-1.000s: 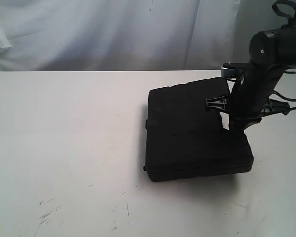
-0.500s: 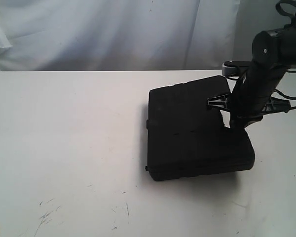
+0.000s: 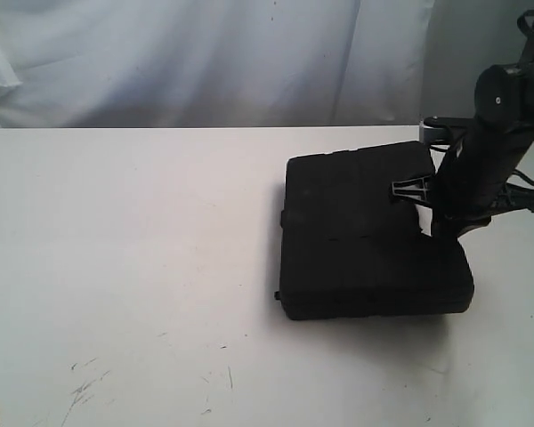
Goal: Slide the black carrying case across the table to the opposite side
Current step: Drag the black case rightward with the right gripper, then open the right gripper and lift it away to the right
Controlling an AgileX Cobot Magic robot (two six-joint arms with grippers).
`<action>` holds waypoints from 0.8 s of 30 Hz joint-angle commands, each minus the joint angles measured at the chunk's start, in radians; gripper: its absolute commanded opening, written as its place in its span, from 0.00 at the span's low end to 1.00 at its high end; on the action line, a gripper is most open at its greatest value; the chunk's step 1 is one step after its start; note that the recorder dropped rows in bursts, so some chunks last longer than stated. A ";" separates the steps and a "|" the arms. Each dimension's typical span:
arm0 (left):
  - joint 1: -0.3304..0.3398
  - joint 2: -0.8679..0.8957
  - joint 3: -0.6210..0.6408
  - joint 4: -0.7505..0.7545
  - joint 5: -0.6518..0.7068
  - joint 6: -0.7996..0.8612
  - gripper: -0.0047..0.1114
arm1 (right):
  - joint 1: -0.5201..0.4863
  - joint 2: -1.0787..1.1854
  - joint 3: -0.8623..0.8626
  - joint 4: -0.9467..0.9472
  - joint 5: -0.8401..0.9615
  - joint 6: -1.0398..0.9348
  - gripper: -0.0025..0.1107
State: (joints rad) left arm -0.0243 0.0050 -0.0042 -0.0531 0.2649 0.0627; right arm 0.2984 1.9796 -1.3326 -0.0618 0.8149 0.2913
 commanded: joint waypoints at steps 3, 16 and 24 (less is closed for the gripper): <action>0.003 -0.005 0.004 -0.011 0.001 -0.001 0.04 | -0.009 -0.025 0.021 -0.006 -0.093 -0.008 0.02; 0.003 -0.005 0.004 -0.011 0.001 -0.001 0.04 | -0.009 -0.025 0.021 -0.002 -0.101 -0.057 0.18; 0.003 -0.005 0.004 -0.011 0.001 -0.001 0.04 | -0.009 -0.025 0.021 0.024 -0.066 -0.055 0.31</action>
State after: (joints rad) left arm -0.0243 0.0050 -0.0042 -0.0531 0.2649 0.0627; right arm 0.2961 1.9674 -1.3090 -0.0554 0.7408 0.2433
